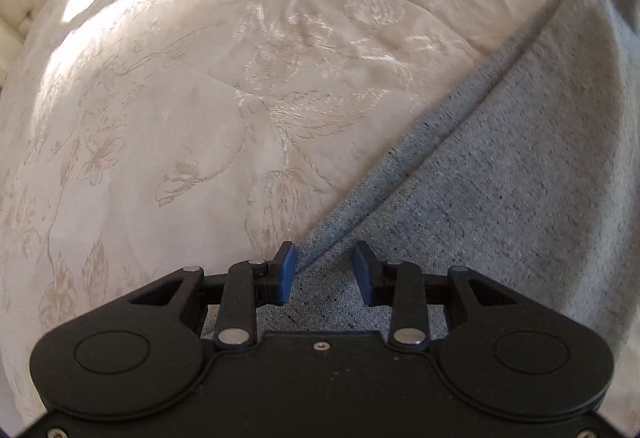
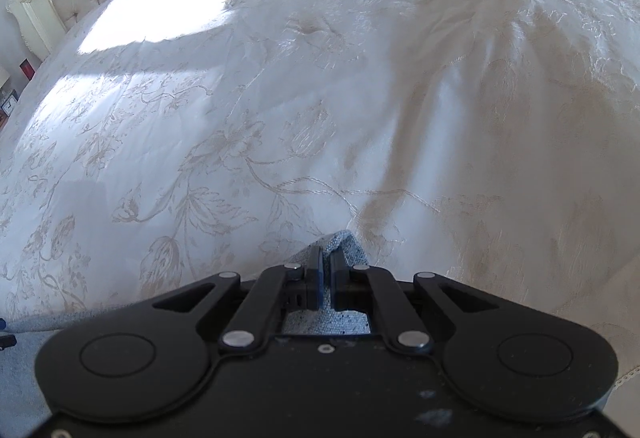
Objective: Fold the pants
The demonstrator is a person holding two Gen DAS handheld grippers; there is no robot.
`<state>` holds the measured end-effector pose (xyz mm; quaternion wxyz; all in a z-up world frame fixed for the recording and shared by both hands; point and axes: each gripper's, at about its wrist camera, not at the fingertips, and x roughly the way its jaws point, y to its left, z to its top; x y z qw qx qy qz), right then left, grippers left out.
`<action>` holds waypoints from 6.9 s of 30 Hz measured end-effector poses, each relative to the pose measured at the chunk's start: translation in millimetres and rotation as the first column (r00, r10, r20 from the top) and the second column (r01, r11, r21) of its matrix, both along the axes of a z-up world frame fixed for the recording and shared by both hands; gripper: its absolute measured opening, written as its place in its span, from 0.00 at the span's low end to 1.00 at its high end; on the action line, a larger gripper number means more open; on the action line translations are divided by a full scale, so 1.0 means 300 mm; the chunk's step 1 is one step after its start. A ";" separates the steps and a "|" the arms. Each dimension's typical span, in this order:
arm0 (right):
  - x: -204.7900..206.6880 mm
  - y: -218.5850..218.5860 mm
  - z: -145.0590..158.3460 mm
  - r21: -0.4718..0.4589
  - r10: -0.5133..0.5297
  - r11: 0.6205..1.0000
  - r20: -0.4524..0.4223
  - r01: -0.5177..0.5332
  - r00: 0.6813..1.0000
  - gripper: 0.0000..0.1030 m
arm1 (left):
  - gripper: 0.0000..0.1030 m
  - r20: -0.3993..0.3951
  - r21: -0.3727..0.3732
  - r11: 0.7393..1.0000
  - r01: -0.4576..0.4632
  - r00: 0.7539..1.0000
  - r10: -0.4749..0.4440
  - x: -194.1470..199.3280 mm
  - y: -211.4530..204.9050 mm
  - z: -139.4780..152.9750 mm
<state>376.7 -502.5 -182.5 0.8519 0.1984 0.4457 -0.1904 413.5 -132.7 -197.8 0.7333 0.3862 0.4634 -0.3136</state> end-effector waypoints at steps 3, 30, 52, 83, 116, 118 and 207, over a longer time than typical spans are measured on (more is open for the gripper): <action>-0.006 -0.005 -0.004 0.015 -0.014 1.000 0.008 0.014 1.000 0.04 | 0.39 0.028 0.038 0.996 0.084 0.996 -0.085 -0.037 -0.006 -0.026; -0.032 -0.007 0.061 0.023 0.006 1.000 0.069 -0.007 0.998 0.04 | 0.00 -0.029 -0.125 0.967 -0.223 0.975 0.221 0.039 -0.015 0.101; -0.372 -0.053 -0.024 0.205 -0.168 0.965 0.008 0.163 0.986 0.35 | 0.17 -0.079 -0.191 0.857 -0.478 0.878 0.472 -0.193 -0.289 0.164; -0.519 -0.170 -0.161 0.467 -0.053 0.883 0.019 0.038 0.998 0.40 | 0.17 -0.121 -0.053 0.765 -0.642 0.764 0.634 -0.180 -0.416 0.089; -0.361 -0.214 -0.069 0.557 -0.140 0.830 0.148 0.034 0.979 0.13 | 0.14 -0.190 -0.099 0.781 -0.616 0.782 0.593 -0.039 -0.669 0.004; -0.365 -0.205 -0.043 0.553 -0.140 0.832 0.152 0.033 0.978 0.13 | 0.15 -0.232 -0.153 0.746 -0.648 0.757 0.611 -0.076 -0.615 0.068; -0.374 0.721 0.239 0.119 0.502 0.858 0.017 -0.500 0.865 0.29 | 0.29 -0.114 -0.074 0.533 -0.843 0.538 0.835 -0.400 0.220 0.284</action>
